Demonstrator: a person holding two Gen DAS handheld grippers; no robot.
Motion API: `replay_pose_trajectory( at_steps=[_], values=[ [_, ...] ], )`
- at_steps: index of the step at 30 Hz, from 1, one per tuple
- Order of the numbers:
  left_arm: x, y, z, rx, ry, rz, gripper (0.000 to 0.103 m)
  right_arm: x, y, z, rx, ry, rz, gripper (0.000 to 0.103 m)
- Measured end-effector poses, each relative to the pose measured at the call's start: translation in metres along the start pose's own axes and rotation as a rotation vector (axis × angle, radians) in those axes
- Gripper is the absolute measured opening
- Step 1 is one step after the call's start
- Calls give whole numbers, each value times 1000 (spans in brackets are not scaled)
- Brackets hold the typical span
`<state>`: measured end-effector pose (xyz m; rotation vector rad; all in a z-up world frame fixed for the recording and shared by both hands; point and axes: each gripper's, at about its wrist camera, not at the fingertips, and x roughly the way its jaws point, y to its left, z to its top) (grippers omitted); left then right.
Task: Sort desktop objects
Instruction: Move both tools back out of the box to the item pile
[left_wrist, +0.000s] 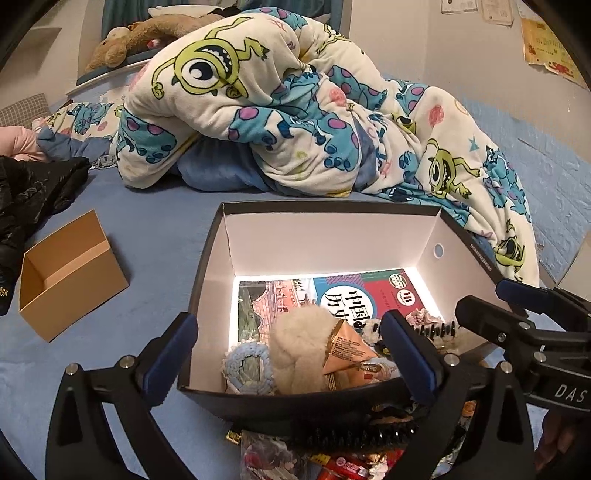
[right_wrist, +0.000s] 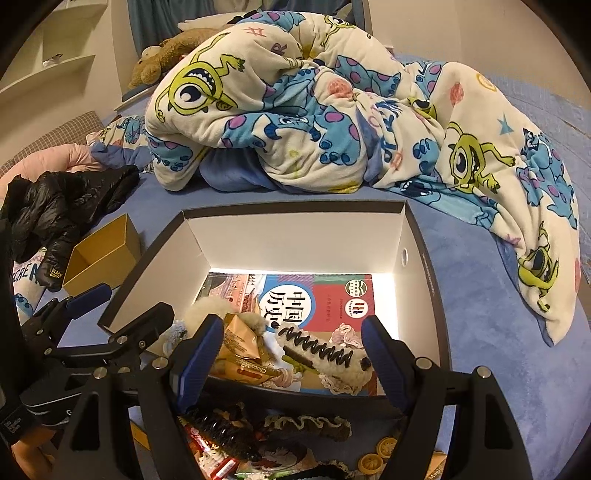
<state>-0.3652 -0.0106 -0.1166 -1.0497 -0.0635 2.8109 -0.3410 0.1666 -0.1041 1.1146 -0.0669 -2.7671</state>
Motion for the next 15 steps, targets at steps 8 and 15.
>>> replay_pose_trajectory(
  at_steps=[8, 15],
  values=[
    [-32, -4, -7, -3, -9, 2, 101, -25, 6, -4, -15, -3, 6, 79],
    [-59, -11, -27, -2, -12, -3, 101, -49, 8, -15, -24, -5, 5, 79]
  ],
)
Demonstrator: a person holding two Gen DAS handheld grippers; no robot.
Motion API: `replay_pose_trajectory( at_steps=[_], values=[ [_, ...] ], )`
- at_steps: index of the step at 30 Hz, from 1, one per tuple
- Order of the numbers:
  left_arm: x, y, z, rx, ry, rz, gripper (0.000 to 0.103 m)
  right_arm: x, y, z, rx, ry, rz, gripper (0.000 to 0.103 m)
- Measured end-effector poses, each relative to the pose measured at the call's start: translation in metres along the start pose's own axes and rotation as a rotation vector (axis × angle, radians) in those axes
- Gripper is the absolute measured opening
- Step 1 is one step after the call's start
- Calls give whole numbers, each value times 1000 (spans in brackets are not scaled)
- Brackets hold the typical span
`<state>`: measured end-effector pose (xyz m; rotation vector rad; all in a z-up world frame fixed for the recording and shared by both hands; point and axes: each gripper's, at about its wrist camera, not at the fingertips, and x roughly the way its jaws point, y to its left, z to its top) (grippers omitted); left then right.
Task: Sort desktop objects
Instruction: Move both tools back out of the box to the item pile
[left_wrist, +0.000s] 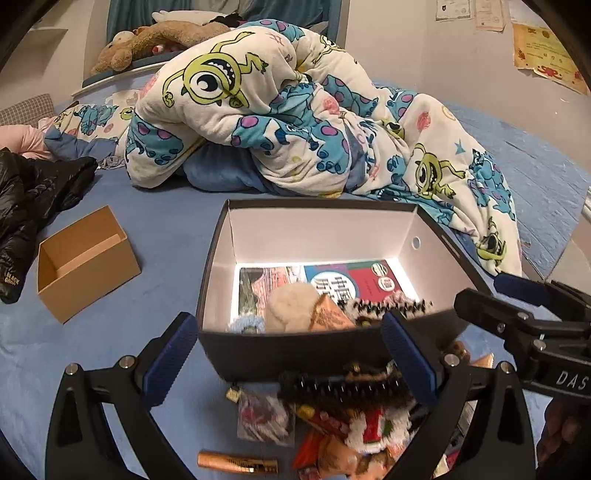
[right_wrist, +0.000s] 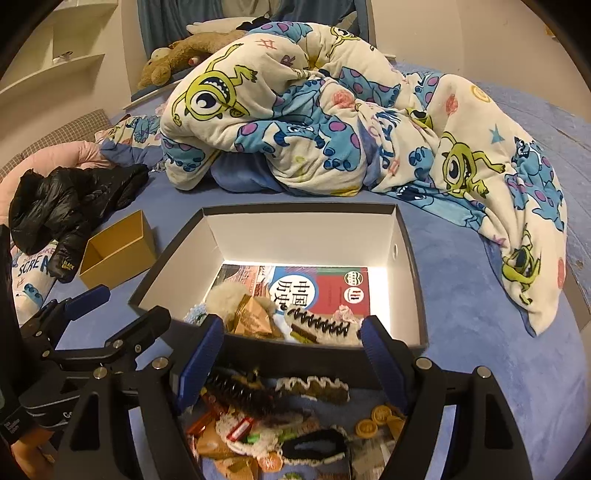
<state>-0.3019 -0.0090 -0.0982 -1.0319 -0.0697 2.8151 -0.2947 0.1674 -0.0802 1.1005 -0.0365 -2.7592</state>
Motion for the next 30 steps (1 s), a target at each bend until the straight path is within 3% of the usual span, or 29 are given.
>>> replay_pose_trajectory(
  at_steps=[19, 30],
  values=[
    [-47, -13, -65, 9, 24, -28, 101, -41, 0, -55, 11, 15, 8, 79],
    [-49, -18, -102, 40, 58, -47, 101, -46, 8, -89, 23, 24, 30, 79]
  ],
)
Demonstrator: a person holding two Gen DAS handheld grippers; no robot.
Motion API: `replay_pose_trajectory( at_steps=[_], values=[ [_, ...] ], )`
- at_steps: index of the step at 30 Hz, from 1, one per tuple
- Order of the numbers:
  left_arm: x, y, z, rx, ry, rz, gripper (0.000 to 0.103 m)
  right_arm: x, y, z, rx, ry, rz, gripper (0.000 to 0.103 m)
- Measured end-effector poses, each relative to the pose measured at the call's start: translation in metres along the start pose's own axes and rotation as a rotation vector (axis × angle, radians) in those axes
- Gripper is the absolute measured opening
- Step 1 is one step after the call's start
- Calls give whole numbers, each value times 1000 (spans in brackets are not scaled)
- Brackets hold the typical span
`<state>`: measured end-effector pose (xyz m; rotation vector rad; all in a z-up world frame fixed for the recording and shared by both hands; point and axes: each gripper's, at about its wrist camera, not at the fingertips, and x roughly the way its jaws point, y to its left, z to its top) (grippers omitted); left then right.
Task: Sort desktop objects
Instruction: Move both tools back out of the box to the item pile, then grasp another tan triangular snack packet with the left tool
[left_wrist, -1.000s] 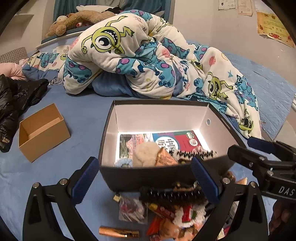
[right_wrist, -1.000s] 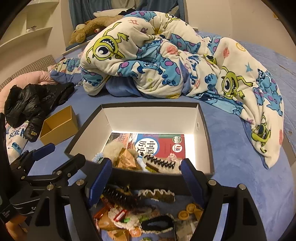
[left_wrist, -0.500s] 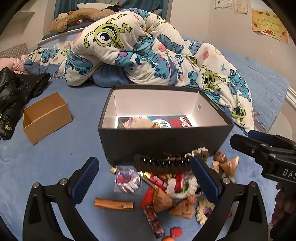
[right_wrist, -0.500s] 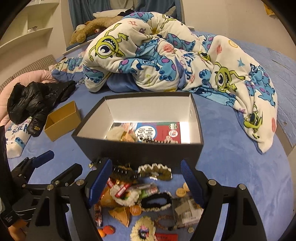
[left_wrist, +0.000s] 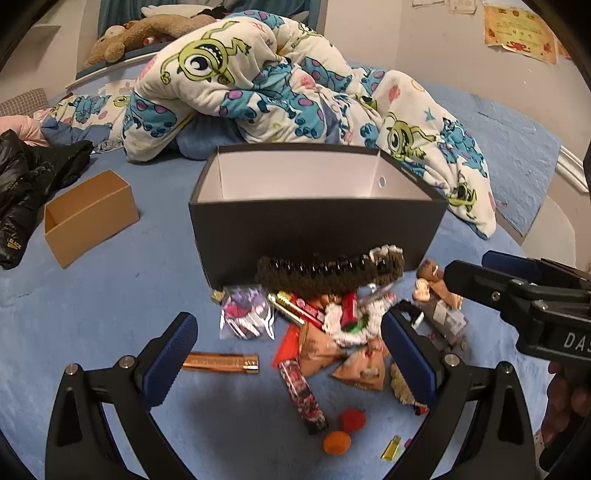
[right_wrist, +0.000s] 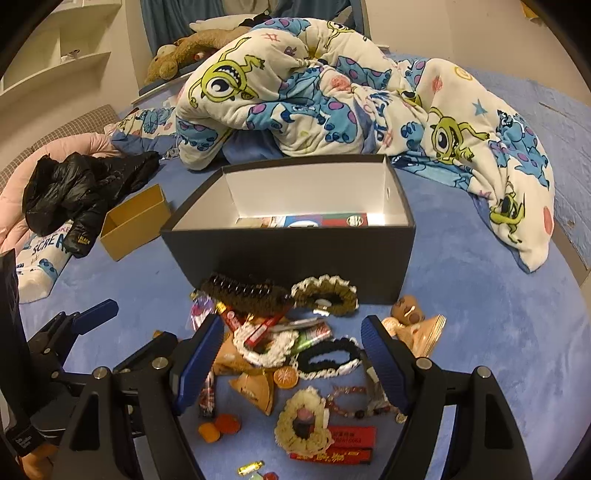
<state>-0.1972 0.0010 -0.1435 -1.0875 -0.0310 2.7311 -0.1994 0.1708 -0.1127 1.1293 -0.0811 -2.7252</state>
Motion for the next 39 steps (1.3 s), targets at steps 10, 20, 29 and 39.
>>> replay_pose_trajectory(
  at_steps=[10, 20, 29, 39],
  values=[
    [16, 3, -13, 25, 19, -13, 101, 13, 5, -17, -12, 32, 12, 79],
    [49, 1, -27, 56, 63, -45, 101, 31, 4, -34, -20, 52, 30, 79],
    [79, -3, -28, 101, 84, -51, 101, 43, 4, -49, -30, 60, 63, 79],
    [100, -1, -46, 158, 111, -40, 94, 57, 3, -61, -26, 86, 93, 79]
  ],
)
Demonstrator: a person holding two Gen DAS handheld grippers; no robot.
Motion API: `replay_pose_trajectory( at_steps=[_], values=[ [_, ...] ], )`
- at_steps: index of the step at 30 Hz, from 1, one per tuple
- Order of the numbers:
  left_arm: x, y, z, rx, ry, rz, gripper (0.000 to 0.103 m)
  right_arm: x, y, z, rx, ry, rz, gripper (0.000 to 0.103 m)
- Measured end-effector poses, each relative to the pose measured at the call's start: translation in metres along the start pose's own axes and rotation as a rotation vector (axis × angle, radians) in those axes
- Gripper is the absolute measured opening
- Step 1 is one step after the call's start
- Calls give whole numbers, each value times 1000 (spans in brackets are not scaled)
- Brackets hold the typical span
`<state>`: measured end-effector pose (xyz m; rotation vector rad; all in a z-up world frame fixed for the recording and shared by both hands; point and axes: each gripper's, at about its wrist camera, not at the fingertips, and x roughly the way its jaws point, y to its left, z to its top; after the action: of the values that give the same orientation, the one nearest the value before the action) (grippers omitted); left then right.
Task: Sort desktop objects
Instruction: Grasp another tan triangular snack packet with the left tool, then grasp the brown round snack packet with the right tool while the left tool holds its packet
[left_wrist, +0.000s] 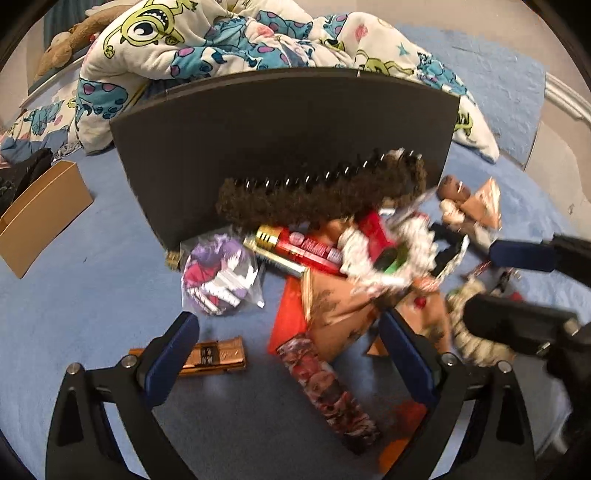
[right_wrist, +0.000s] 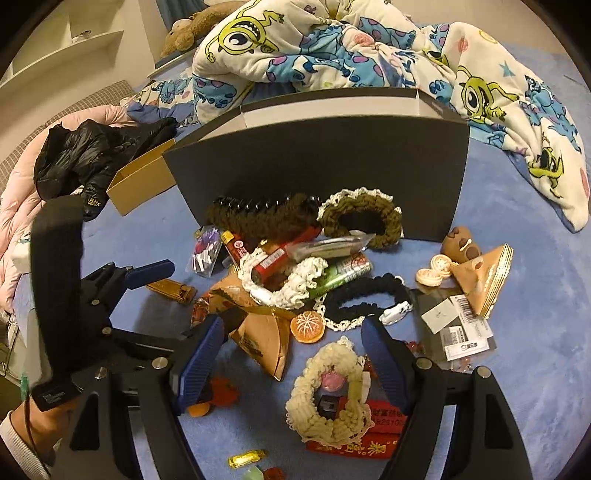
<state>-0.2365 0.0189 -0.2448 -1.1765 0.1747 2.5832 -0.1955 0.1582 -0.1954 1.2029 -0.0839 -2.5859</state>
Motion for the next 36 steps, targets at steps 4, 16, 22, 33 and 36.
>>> replay_pose_trajectory(
  at_steps=[4, 16, 22, 33, 36],
  values=[
    [0, 2, -4, -6, -27, -22, 93, 5, 1, -3, -11, 8, 15, 79],
    [10, -1, 1, 10, -12, -113, 73, 17, -2, -7, 9, 25, 43, 79],
    [9, -4, 0, 25, -8, -132, 45, 17, -5, -8, 16, 20, 60, 79],
    [-1, 0, -3, 4, -20, -131, 30, 19, 2, -7, 2, 24, 72, 79],
    [-7, 4, -4, -8, -34, -116, 30, 18, 6, -6, -12, 17, 70, 79]
  ],
)
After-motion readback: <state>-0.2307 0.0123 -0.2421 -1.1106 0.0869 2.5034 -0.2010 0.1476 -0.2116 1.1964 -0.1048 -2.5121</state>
